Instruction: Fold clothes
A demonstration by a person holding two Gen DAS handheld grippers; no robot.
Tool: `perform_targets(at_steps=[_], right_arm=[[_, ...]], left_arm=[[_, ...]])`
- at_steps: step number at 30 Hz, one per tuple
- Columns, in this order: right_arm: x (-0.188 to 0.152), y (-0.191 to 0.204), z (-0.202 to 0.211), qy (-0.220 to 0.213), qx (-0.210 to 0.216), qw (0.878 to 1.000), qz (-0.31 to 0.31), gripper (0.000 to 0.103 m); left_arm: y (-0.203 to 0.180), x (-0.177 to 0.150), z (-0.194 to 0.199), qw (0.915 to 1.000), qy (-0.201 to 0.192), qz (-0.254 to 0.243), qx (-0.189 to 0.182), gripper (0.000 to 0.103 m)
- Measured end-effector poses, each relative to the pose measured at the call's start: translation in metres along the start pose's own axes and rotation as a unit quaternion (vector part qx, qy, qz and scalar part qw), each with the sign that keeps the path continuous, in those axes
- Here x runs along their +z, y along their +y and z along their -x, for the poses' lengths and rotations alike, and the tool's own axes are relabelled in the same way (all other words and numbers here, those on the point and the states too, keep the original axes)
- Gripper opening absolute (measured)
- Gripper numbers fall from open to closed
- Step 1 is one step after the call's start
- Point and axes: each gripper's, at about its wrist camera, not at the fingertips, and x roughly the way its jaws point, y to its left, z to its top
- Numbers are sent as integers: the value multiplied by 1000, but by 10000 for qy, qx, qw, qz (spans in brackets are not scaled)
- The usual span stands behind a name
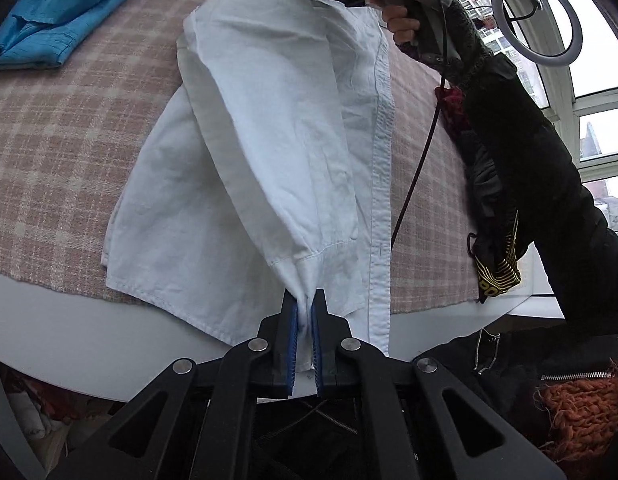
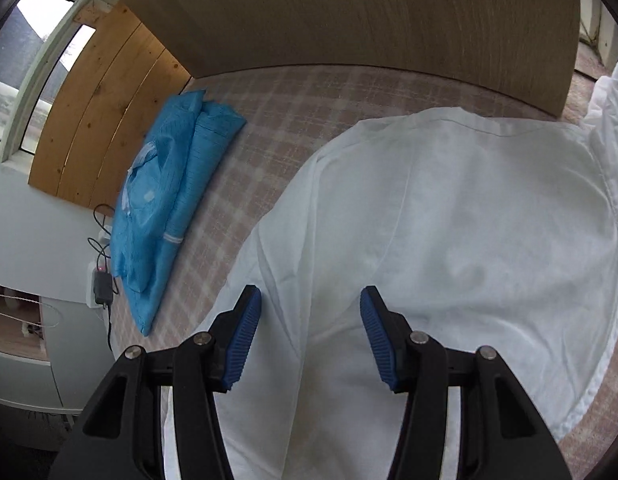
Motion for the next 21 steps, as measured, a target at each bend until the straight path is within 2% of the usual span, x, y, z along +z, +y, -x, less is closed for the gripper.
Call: perform_targets(at_steps=[3, 6, 7, 8, 10, 17, 21], right_arm=[[1, 3, -3, -67, 269, 9996, 41, 51], [0, 17, -7, 65, 454, 9985, 308, 49], [-1, 22, -10, 155, 376, 9981, 458, 39], [-3, 27, -13, 219, 310, 9975, 596, 22], [-4, 35, -10, 277, 293, 9960, 792, 6], [-4, 42, 56, 70, 335, 9947, 966, 4], [-8, 19, 61, 132, 73, 9970, 764, 4]], left_arm=[[2, 1, -3, 10000, 86, 2, 11, 6], [2, 2, -4, 9999, 157, -46, 4, 6], [2, 2, -5, 9998, 172, -60, 14, 6], [1, 3, -5, 9998, 182, -68, 20, 6], [-2, 4, -3, 9998, 179, -101, 23, 6], [-14, -3, 15, 9993, 97, -362, -78, 6], [0, -4, 10, 9994, 137, -190, -267, 6]])
